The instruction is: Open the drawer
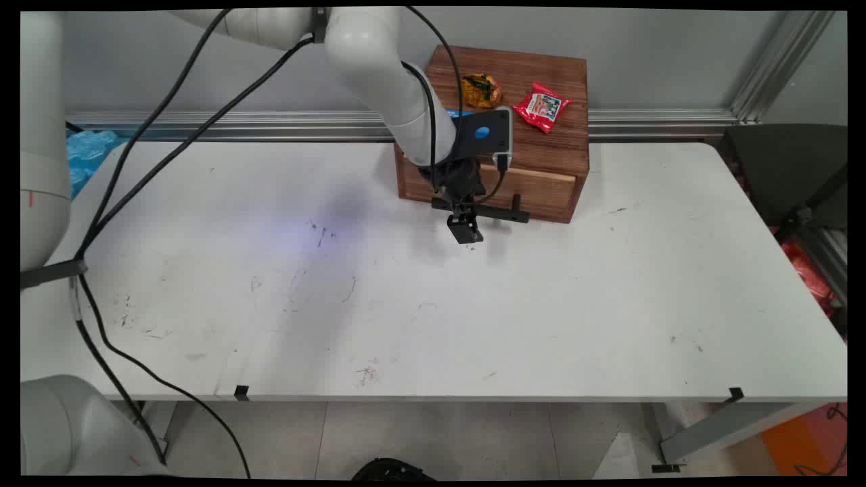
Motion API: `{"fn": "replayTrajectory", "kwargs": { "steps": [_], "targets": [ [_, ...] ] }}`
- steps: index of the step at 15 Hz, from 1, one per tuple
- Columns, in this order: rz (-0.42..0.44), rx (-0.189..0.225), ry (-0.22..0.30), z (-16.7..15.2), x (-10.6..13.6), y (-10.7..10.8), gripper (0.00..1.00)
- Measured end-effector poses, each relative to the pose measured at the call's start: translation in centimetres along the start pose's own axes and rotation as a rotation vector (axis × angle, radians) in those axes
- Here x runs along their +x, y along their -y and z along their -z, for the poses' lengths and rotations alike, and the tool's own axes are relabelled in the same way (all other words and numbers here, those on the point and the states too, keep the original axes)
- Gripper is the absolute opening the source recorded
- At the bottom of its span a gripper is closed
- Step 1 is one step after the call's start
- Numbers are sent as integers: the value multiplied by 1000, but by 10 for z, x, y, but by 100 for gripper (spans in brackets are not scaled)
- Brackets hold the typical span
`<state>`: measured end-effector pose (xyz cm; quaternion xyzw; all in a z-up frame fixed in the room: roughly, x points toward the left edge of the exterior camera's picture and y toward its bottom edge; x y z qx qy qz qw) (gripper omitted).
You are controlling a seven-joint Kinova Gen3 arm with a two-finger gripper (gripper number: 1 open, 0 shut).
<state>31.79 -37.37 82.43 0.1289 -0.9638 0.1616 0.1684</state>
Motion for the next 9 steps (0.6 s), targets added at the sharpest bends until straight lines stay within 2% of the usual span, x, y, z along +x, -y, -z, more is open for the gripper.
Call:
{"fn": "replayTrajectory", "kwargs": {
  "steps": [9],
  "targets": [
    [-45,-6,10,-14,-14,5,100]
  ]
}}
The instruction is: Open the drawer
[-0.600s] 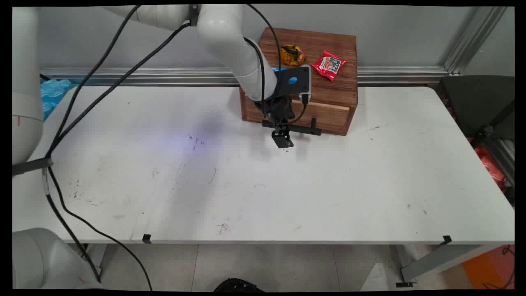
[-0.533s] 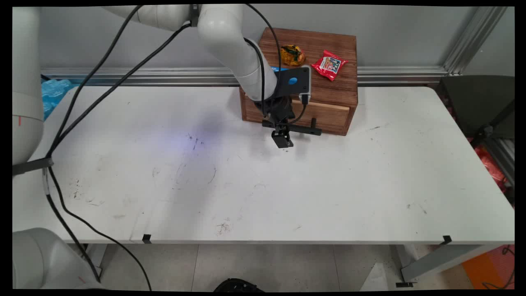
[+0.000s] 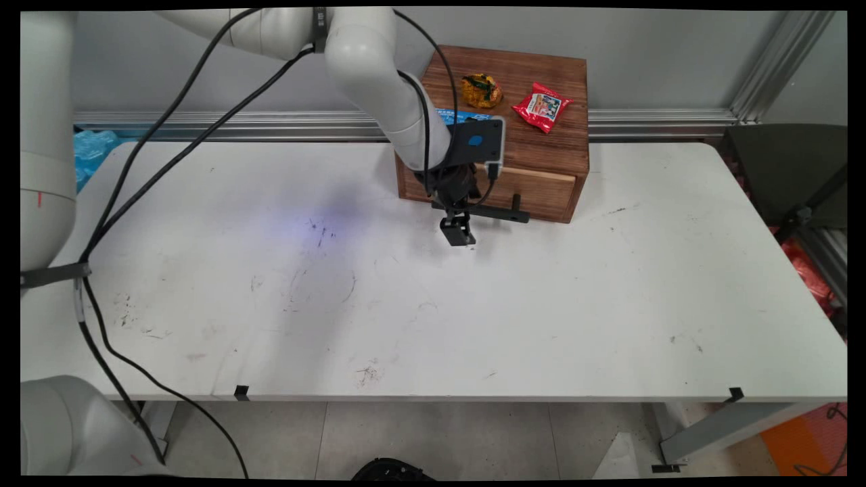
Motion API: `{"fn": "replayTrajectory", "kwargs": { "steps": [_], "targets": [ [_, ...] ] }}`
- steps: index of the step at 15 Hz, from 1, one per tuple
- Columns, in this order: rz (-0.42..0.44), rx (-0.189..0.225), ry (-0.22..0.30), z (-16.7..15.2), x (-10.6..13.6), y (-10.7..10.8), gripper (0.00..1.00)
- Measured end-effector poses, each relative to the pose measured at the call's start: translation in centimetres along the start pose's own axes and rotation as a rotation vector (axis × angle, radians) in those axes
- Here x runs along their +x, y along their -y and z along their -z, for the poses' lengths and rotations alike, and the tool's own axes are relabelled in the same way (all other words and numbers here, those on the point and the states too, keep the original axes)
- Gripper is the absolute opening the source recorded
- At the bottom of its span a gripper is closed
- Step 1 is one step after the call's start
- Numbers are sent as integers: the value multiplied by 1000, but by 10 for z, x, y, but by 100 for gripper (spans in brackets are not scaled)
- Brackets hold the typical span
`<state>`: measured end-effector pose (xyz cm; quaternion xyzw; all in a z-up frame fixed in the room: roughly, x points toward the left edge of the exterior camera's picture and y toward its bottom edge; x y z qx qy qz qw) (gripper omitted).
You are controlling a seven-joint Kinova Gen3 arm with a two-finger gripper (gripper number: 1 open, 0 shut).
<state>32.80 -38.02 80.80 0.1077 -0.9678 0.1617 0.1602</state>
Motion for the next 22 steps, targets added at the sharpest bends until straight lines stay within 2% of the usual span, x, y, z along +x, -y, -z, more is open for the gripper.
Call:
{"fn": "replayTrajectory", "kwargs": {
  "steps": [11,16,22],
  "targets": [
    [3,-21,24,-6,-17,-9,100],
    [19,-46,32,0,-20,-24,100],
    [42,-89,38,15,-19,-52,100]
  ]
}}
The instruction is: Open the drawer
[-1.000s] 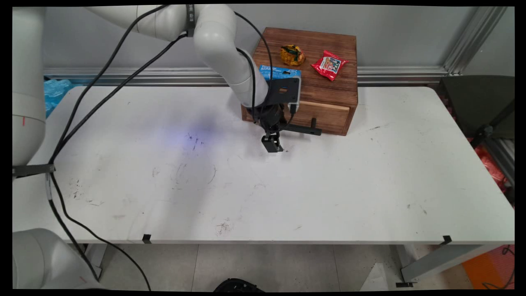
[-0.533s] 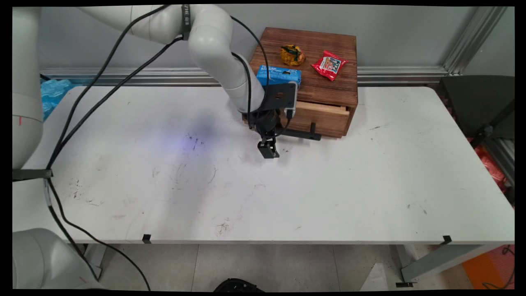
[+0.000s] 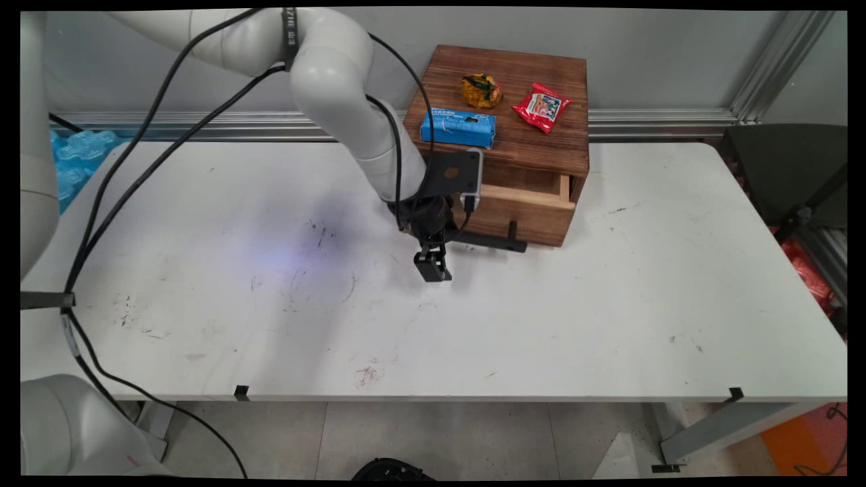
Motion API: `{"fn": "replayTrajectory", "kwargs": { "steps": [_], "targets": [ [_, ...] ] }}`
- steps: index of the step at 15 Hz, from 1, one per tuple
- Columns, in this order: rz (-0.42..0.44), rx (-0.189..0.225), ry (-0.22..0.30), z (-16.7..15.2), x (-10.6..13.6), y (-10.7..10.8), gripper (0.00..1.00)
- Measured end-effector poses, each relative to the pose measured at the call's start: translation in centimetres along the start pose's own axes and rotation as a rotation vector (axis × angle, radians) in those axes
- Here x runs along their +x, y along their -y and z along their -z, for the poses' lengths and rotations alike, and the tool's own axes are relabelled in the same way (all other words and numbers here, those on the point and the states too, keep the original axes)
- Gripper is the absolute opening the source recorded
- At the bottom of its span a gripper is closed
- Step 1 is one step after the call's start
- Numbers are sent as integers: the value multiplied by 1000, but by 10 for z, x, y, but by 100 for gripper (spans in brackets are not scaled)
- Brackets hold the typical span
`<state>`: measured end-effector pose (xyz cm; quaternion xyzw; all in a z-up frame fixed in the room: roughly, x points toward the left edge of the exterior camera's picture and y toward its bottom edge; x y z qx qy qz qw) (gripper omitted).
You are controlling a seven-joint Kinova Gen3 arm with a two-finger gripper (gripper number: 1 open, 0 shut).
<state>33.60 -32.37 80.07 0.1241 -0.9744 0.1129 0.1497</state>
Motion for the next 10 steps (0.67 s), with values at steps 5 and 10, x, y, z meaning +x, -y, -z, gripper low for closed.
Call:
{"fn": "replayTrajectory", "kwargs": {
  "steps": [5,10],
  "targets": [
    [22,-36,3,10,2,-26,100],
    [36,-65,3,18,5,-47,100]
  ]
}}
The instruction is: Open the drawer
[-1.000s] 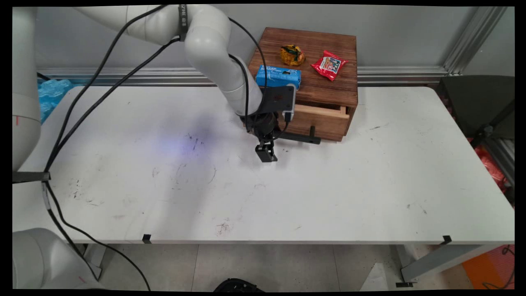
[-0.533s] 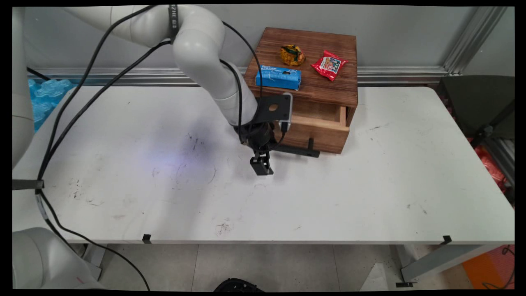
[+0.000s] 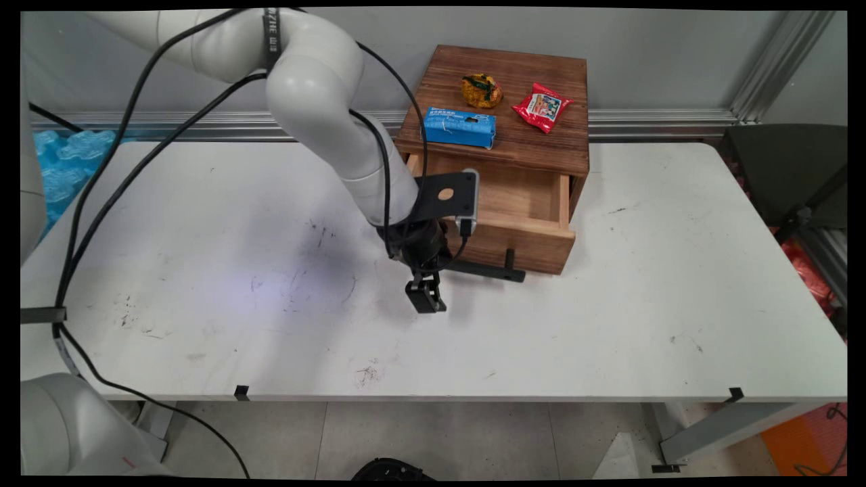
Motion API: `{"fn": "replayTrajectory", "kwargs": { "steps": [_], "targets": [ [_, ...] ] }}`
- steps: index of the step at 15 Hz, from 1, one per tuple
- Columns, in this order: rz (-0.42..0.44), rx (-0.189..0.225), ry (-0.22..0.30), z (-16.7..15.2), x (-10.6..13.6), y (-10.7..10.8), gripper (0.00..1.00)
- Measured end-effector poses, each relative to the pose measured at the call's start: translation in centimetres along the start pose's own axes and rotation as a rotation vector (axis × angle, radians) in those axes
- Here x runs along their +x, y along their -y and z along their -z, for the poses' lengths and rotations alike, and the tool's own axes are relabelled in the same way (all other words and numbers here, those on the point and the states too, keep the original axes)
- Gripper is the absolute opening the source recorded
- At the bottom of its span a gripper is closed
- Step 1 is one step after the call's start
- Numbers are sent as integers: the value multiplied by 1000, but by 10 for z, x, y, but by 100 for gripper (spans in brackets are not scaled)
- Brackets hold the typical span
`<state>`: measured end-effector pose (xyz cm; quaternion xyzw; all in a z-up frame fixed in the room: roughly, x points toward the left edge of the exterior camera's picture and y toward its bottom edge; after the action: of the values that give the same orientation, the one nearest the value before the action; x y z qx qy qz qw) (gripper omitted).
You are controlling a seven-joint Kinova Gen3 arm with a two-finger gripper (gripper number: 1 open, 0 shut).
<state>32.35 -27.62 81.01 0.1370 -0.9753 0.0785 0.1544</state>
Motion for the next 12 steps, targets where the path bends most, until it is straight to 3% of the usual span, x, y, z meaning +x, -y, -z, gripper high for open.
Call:
{"fn": "replayTrajectory", "kwargs": {
  "steps": [12],
  "targets": [
    [8,-8,13,10,-3,-47,100]
  ]
}}
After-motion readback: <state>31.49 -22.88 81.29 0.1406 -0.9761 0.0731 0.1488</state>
